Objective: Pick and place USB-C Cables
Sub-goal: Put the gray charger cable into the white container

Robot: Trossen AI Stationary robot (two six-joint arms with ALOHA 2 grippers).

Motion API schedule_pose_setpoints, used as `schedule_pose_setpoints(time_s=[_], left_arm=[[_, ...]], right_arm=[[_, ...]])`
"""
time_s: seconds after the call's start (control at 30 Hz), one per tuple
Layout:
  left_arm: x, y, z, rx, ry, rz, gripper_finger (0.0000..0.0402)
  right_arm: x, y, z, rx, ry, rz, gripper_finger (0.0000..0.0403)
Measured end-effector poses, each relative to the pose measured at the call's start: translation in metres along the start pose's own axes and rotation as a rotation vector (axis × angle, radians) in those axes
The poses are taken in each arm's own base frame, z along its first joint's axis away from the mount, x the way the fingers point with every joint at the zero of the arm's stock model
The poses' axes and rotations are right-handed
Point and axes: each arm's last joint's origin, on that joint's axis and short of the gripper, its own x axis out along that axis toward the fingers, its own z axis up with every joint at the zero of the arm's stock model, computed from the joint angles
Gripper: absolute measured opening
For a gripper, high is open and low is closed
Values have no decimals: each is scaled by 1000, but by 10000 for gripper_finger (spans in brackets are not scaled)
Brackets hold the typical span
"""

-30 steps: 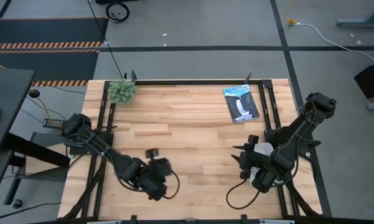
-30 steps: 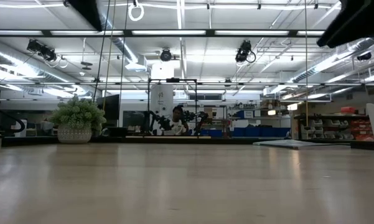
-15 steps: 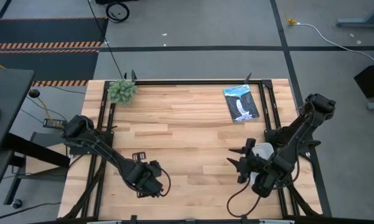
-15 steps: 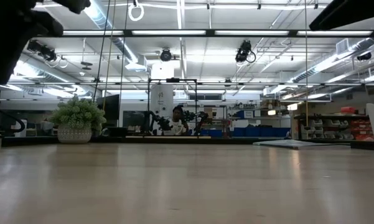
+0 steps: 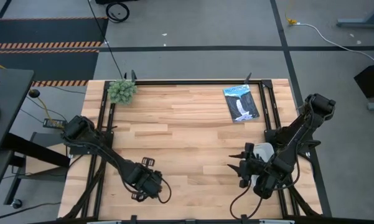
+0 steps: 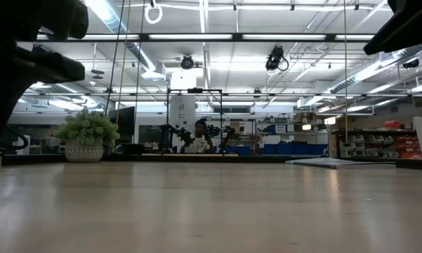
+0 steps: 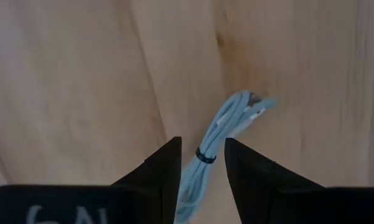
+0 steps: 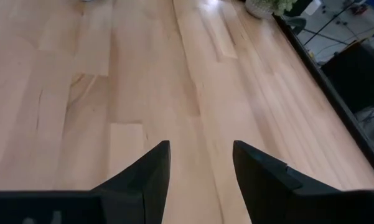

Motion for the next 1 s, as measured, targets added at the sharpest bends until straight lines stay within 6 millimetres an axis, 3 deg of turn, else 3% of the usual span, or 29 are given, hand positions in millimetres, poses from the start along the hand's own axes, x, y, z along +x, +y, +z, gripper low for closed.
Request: schedule_pose_setpoints(time_s=[0.43, 0.63, 0.77, 1.0], left_arm=[[19, -1, -5, 41, -45, -63, 125], [16, -2, 0, 35, -76, -76, 62], [7, -5, 7, 31, -111, -91, 12], [-32, -4, 40, 9, -293, 0, 13]], right_arm=[[1, 2, 0, 20, -9, 13, 181], [1, 2, 0, 22, -10, 14, 181], [1, 2, -1, 21, 9, 36, 181], [1, 4, -2, 37, 63, 98, 181]])
